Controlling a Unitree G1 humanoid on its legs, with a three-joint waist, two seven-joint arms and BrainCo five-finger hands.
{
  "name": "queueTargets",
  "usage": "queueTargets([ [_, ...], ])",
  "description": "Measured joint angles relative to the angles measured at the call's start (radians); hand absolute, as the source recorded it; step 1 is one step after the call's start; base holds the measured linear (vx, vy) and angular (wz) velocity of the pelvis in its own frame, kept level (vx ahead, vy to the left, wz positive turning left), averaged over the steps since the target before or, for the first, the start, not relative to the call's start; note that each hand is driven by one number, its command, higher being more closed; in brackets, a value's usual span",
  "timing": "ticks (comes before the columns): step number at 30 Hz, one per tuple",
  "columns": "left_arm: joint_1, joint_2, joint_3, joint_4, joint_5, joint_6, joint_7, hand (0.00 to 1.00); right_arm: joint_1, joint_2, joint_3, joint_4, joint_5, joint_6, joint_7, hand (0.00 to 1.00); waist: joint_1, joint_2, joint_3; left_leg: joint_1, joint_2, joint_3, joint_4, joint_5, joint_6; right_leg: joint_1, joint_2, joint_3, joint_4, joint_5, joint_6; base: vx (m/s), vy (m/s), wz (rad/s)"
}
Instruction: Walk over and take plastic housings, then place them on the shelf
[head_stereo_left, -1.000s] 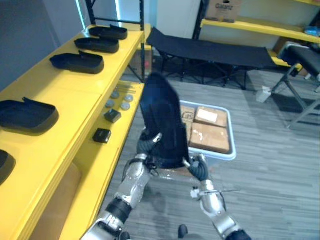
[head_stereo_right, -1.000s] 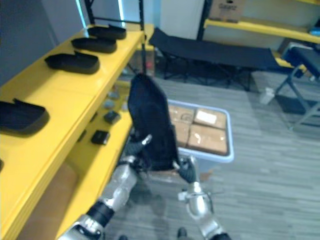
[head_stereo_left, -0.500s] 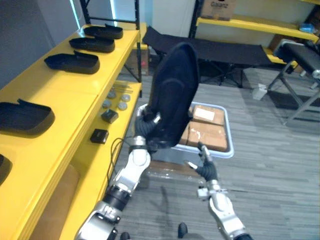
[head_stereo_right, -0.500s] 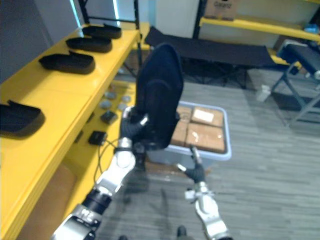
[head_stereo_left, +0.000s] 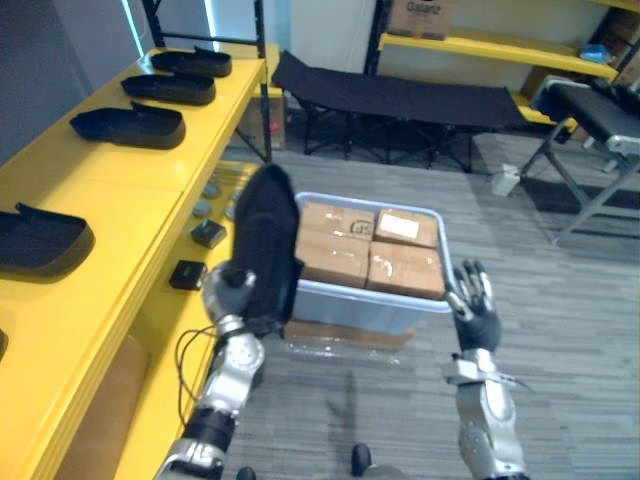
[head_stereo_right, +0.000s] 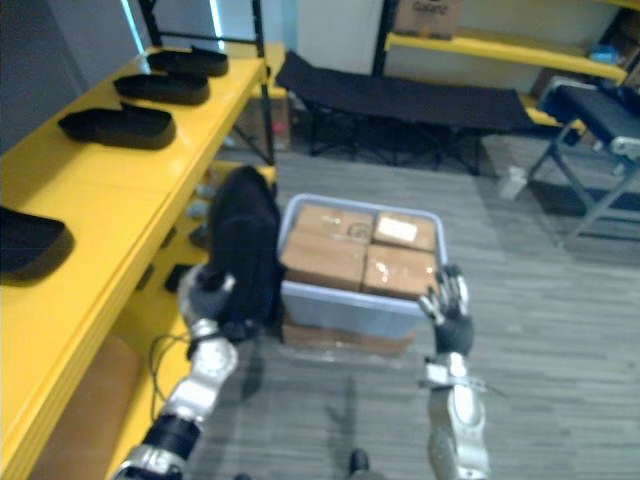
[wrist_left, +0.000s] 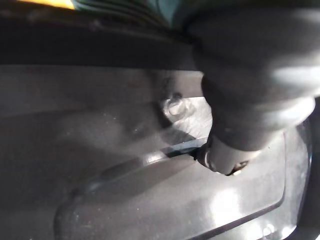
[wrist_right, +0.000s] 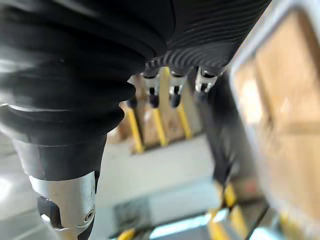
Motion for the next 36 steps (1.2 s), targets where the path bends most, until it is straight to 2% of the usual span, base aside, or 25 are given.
queueTargets([
  [3, 0.064, 0.006, 0.026, -0.109, -0.087, -0.057, -0.047, 1.00, 0.019, 0.028, -0.050, 0.121, 0.005, 0.029, -0.044, 0.00, 0.003, 0.005, -0.002, -0.002, -0.003, -0.001, 0.000, -0.001, 0.001, 0.000, -0.003, -0.002, -0.002, 0.000, 0.000, 0.00, 0.000, 0.00],
  [5, 0.141, 0.002, 0.029, -0.223, -0.168, -0.084, -0.107, 1.00, 0.055, 0.055, -0.121, 0.239, 0.008, 0.033, -0.058, 0.00, 0.012, 0.027, -0.014, -0.005, -0.008, -0.006, 0.000, -0.004, 0.005, 0.001, -0.008, -0.011, -0.004, -0.001, 0.000, 0.02, -0.002, 0.07],
  [9, 0.234, -0.033, 0.055, -0.333, -0.256, -0.099, -0.200, 1.00, 0.113, 0.080, -0.158, 0.351, 0.014, 0.034, -0.055, 0.00, 0.013, 0.065, -0.036, -0.015, -0.011, -0.035, -0.004, -0.004, 0.006, 0.011, -0.013, -0.044, -0.003, -0.015, -0.002, 0.01, -0.003, 0.22],
  [13, 0.292, -0.057, 0.067, -0.383, -0.299, -0.130, -0.260, 1.00, 0.115, 0.111, -0.139, 0.364, 0.013, 0.016, -0.045, 0.00, 0.018, 0.073, -0.042, -0.014, -0.009, -0.057, -0.004, -0.003, 0.006, 0.021, -0.012, -0.059, 0.008, -0.029, -0.002, -0.01, -0.009, 0.16],
  [15, 0.296, -0.057, 0.072, -0.409, -0.298, -0.130, -0.274, 1.00, 0.110, 0.112, -0.136, 0.363, 0.014, 0.013, -0.024, 0.00, 0.038, 0.072, -0.042, -0.013, -0.010, -0.062, -0.004, -0.003, 0.006, 0.025, -0.014, -0.066, 0.008, -0.030, -0.001, 0.00, 0.002, 0.11],
  [18, 0.332, -0.065, 0.117, -0.548, -0.296, -0.130, -0.278, 1.00, 0.097, 0.109, -0.118, 0.355, 0.012, 0.013, 0.025, 0.00, 0.043, 0.067, -0.045, -0.020, -0.011, -0.083, -0.005, -0.005, 0.003, 0.031, -0.015, -0.090, 0.011, -0.043, 0.008, 0.02, -0.008, 0.20],
  [21, 0.343, -0.074, 0.165, -0.653, -0.281, -0.127, -0.250, 1.00, 0.081, 0.097, -0.062, 0.335, 0.002, 0.014, 0.056, 0.00, 0.051, 0.068, -0.047, -0.035, -0.013, -0.129, -0.005, -0.003, 0.004, 0.047, -0.019, -0.137, 0.017, -0.052, 0.009, 0.04, -0.021, 0.36],
  [23, 0.361, -0.075, 0.195, -0.698, -0.261, -0.124, -0.229, 1.00, 0.057, 0.088, -0.009, 0.305, -0.005, 0.015, 0.058, 0.00, 0.076, 0.070, -0.048, -0.048, -0.014, -0.164, -0.004, 0.001, 0.001, 0.050, -0.019, -0.169, 0.020, -0.055, 0.011, 0.07, -0.039, 0.67],
  [24, 0.397, -0.085, 0.239, -0.730, -0.240, -0.118, -0.206, 1.00, 0.017, 0.079, 0.042, 0.282, -0.041, 0.016, 0.069, 0.00, 0.098, 0.072, -0.048, -0.065, -0.017, -0.208, -0.003, 0.006, -0.001, 0.067, -0.019, -0.221, 0.019, -0.060, 0.009, 0.08, -0.042, 0.70],
  [25, 0.404, -0.088, 0.248, -0.735, -0.239, -0.118, -0.203, 1.00, 0.008, 0.077, 0.052, 0.279, -0.045, 0.016, 0.072, 0.00, 0.102, 0.072, -0.048, -0.067, -0.019, -0.221, -0.001, 0.008, -0.001, 0.070, -0.019, -0.228, 0.019, -0.061, 0.009, 0.10, -0.051, 0.90],
  [29, 0.540, -0.164, 0.387, -0.792, -0.238, -0.117, -0.150, 1.00, -0.119, 0.057, 0.164, 0.278, -0.113, 0.015, 0.076, 0.00, 0.190, 0.074, -0.047, -0.075, -0.036, -0.328, 0.000, 0.014, -0.001, 0.132, -0.024, -0.348, 0.021, -0.084, 0.012, 0.08, -0.027, 0.72],
  [34, 0.677, -0.221, 0.518, -0.842, -0.204, -0.126, -0.126, 1.00, -0.230, 0.049, 0.218, 0.279, -0.175, 0.013, 0.039, 0.00, 0.285, 0.081, -0.034, -0.095, -0.073, -0.449, 0.000, 0.026, 0.002, 0.177, -0.046, -0.470, 0.063, -0.137, 0.019, 0.04, -0.003, 0.82],
  [36, 0.719, -0.242, 0.571, -0.862, -0.207, -0.137, -0.133, 1.00, -0.250, 0.050, 0.230, 0.279, -0.186, 0.011, 0.024, 0.00, 0.303, 0.080, -0.034, -0.105, -0.081, -0.486, 0.000, 0.029, 0.003, 0.185, -0.050, -0.501, 0.080, -0.158, 0.016, 0.01, -0.003, 0.65],
])
